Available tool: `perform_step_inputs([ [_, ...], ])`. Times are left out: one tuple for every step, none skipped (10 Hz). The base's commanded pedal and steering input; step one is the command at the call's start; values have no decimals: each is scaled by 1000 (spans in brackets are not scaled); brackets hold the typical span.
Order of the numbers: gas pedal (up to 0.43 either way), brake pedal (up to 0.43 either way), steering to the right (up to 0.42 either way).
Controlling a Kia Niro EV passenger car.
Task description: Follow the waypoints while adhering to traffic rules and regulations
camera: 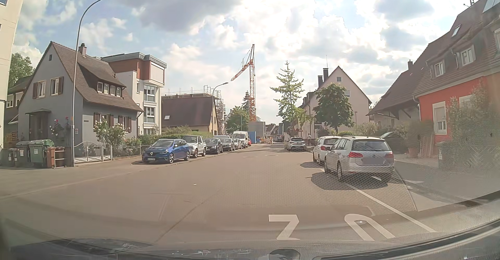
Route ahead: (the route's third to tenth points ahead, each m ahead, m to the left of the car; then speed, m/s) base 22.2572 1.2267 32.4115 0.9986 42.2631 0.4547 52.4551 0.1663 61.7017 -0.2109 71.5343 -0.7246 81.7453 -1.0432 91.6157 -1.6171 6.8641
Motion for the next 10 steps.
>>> perform_step_inputs([
  [110,0,12],
  [110,0,11],
  [110,0,12],
  [110,0,12],
  [110,0,11],
  [98,0,11],
  [87,0,12],
  [79,0,12],
  [67,0,12],
  [59,0,12],
])
